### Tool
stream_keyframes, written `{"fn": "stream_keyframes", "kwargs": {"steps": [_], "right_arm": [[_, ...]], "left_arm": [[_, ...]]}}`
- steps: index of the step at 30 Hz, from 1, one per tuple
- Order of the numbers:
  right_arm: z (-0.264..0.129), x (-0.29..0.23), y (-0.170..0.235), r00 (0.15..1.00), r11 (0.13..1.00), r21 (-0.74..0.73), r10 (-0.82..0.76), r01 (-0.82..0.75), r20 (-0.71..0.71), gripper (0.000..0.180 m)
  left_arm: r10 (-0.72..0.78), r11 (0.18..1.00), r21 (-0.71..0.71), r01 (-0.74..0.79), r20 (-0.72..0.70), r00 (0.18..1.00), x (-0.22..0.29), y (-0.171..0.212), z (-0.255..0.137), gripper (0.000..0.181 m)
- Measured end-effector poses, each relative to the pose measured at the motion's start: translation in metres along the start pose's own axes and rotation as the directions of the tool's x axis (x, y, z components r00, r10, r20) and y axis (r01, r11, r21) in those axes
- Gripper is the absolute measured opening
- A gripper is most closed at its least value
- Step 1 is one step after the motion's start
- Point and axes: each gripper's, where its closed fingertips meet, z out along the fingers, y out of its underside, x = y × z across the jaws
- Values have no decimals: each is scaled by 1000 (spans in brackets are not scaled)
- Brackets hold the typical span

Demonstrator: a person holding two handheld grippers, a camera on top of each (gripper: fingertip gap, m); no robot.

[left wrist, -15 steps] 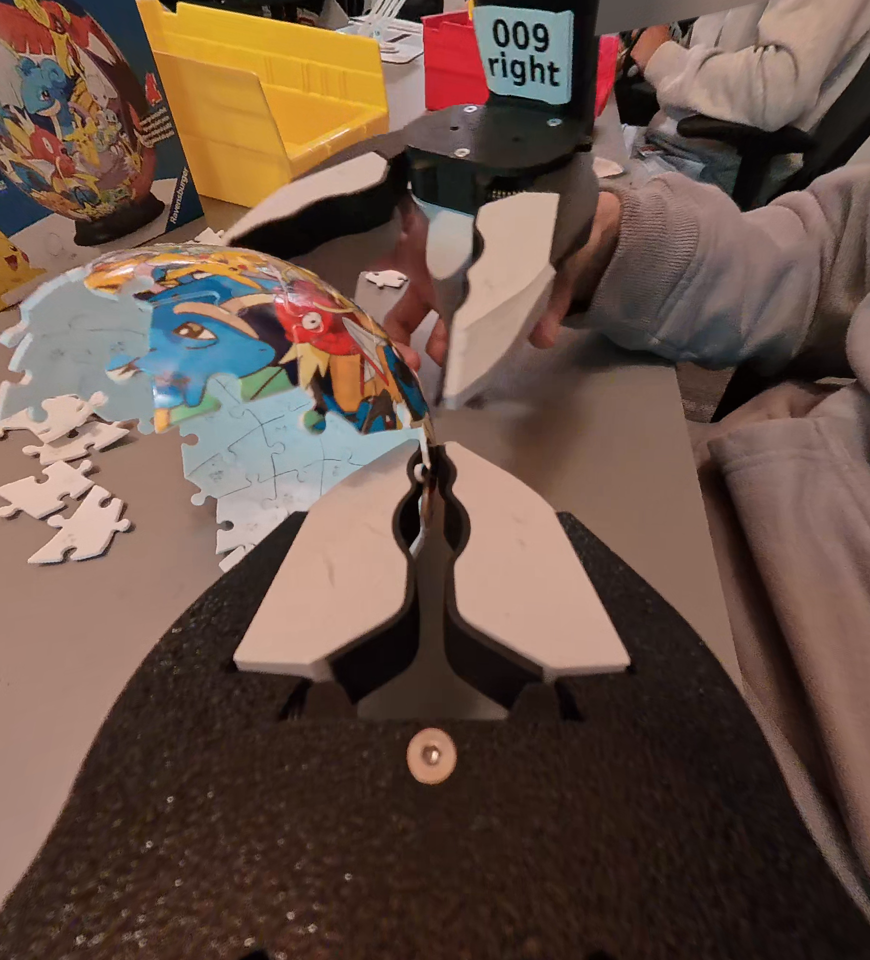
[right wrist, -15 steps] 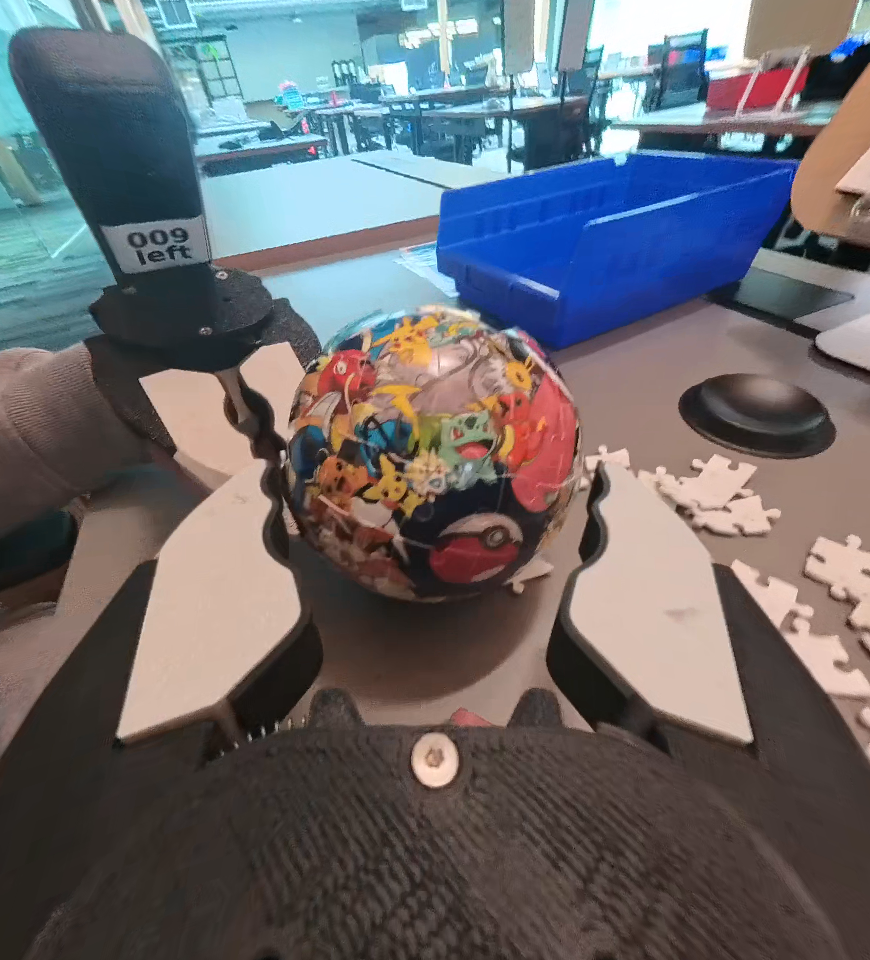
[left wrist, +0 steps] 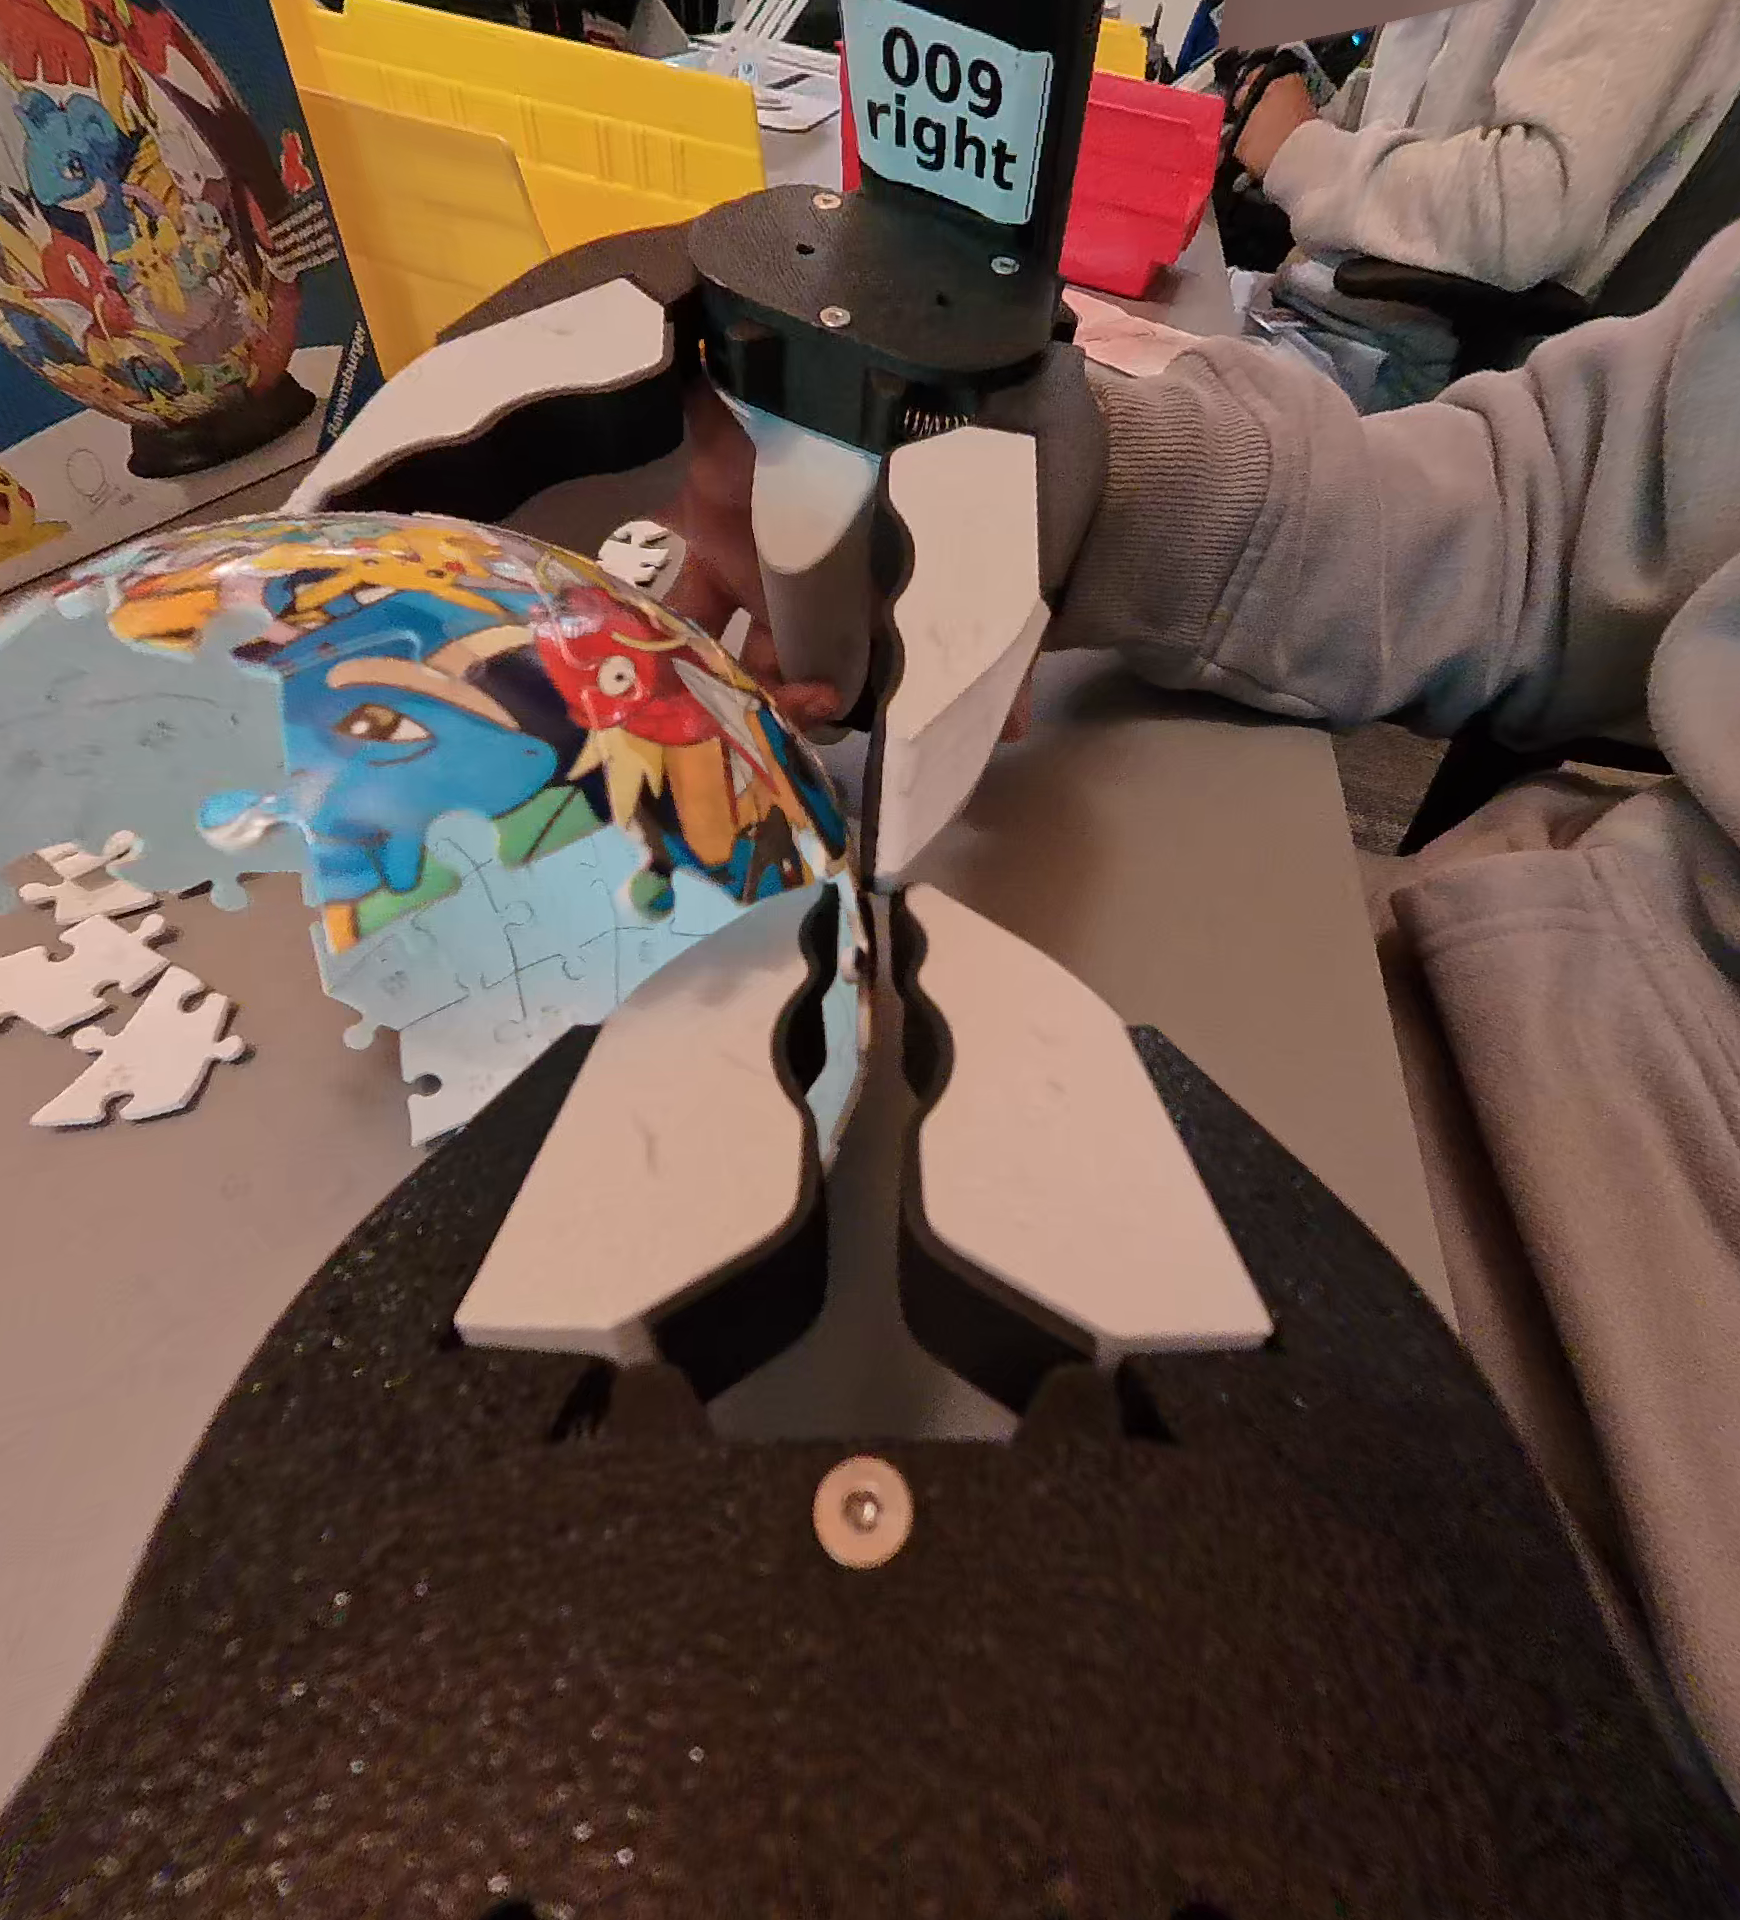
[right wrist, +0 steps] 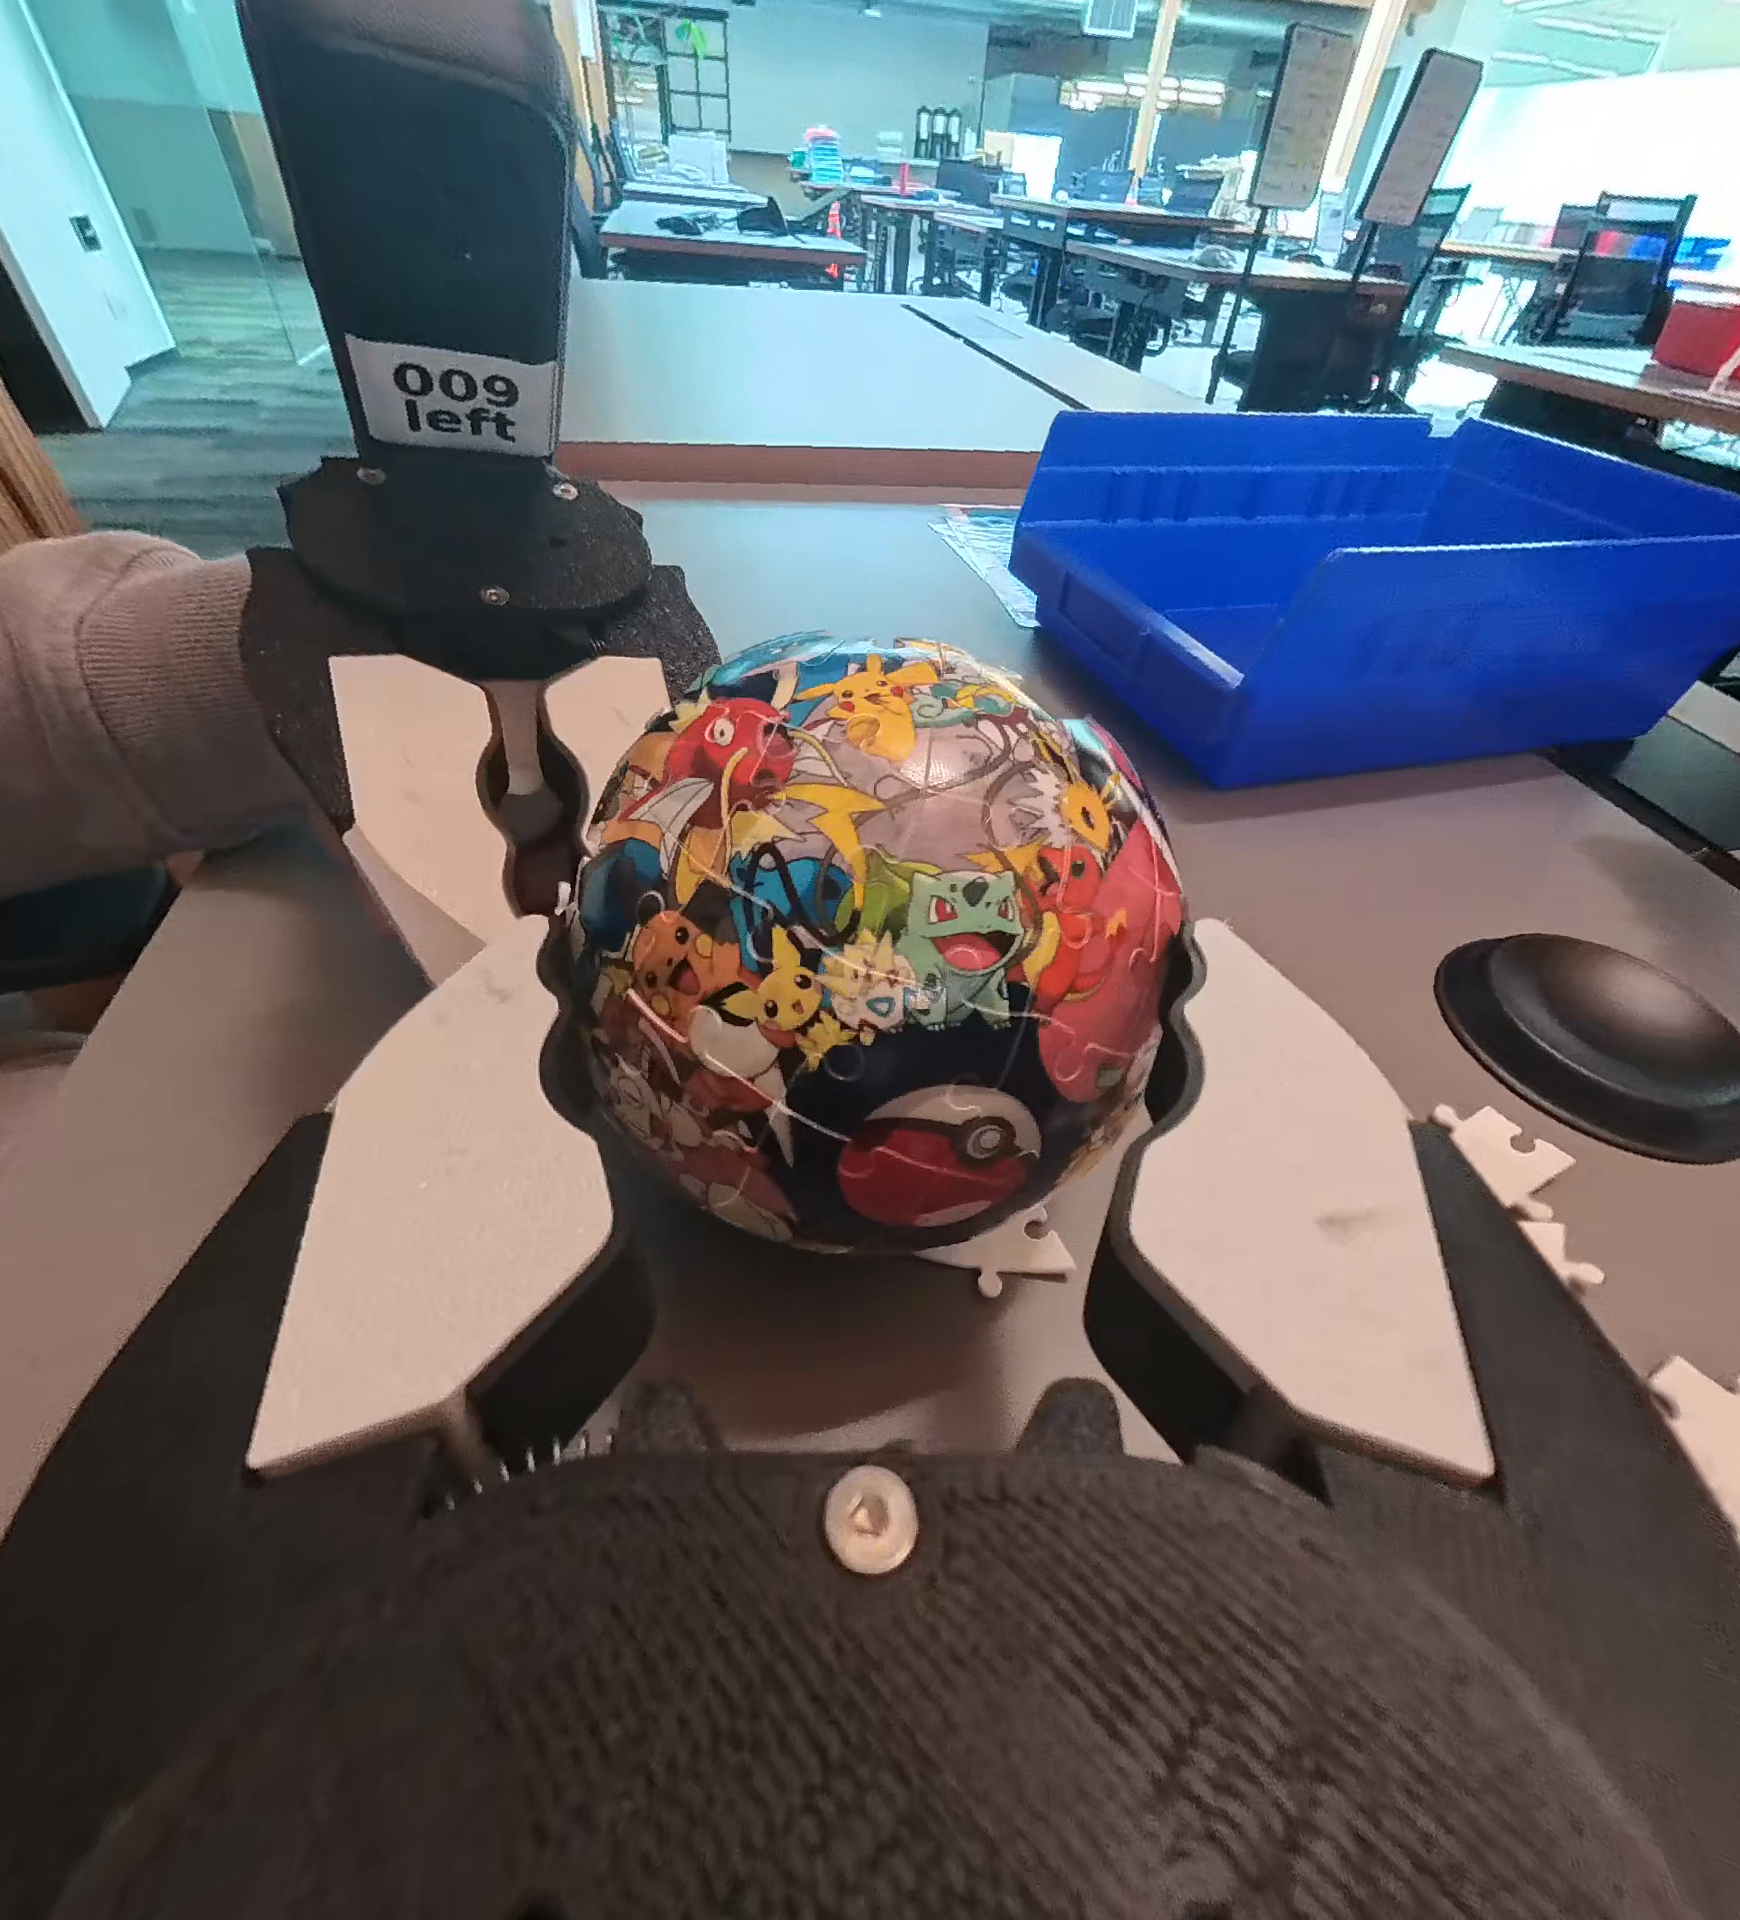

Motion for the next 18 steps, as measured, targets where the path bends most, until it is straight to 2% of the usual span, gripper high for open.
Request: {"fn": "stream_keyframes", "kwargs": {"steps": [8,15,18], "right_arm": [[-2,-5,1,994,994,-11,-109,110,10,105],[-3,-6,1,991,991,-13,-132,133,11,105],[-3,-5,1,992,992,-17,-127,127,17,105]], "left_arm": [[-5,1000,3,5,16,1000,-5,1,-6,42],[-13,1000,-13,13,24,1000,-11,4,-26,56],[-7,1000,-15,8,59,998,-22,3,-46,55]]}}
